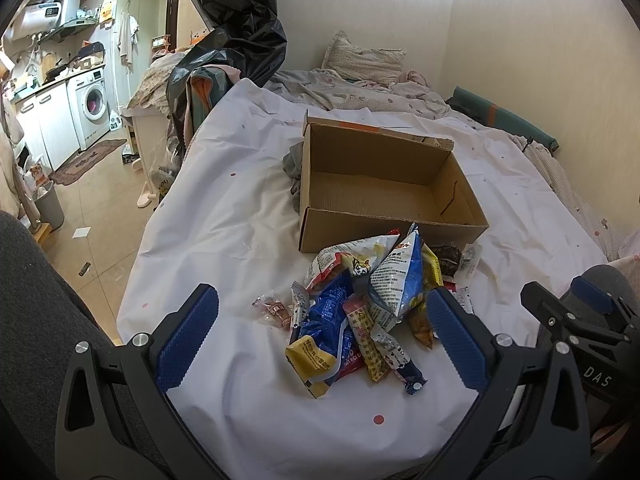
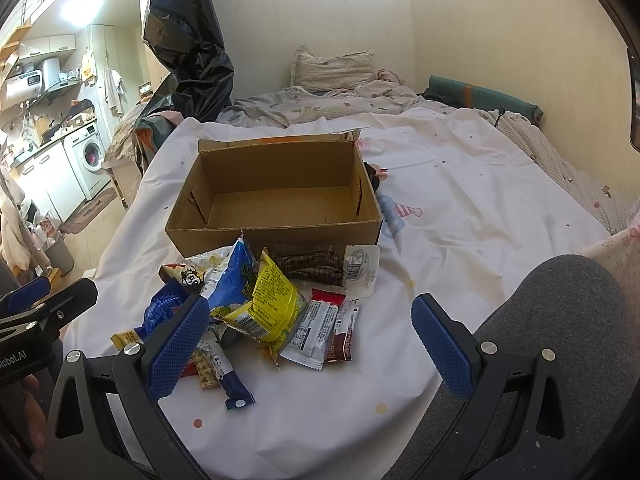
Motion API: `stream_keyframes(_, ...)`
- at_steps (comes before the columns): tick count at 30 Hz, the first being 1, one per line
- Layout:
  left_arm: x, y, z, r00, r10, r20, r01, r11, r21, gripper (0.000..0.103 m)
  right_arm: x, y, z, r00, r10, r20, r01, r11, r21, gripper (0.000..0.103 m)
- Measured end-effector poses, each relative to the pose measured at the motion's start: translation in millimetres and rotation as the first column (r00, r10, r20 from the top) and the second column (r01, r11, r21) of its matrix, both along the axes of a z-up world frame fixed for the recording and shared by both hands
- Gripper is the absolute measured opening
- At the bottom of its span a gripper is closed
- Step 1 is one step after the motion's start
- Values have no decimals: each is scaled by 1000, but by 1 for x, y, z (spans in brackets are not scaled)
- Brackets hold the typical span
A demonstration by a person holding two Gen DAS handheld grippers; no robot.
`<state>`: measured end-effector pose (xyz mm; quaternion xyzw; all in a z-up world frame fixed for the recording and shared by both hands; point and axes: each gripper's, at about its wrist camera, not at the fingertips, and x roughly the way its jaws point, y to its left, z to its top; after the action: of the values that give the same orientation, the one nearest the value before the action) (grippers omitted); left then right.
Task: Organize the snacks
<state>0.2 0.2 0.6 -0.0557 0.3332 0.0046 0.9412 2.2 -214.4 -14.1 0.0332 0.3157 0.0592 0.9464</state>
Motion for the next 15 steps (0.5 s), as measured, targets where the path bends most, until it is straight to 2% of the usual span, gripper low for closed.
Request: stream_keyframes(15, 0, 1, 0, 1000, 0, 0, 0, 1000, -1, 103, 1, 1, -1, 1000, 0, -1, 0, 1000, 0, 103)
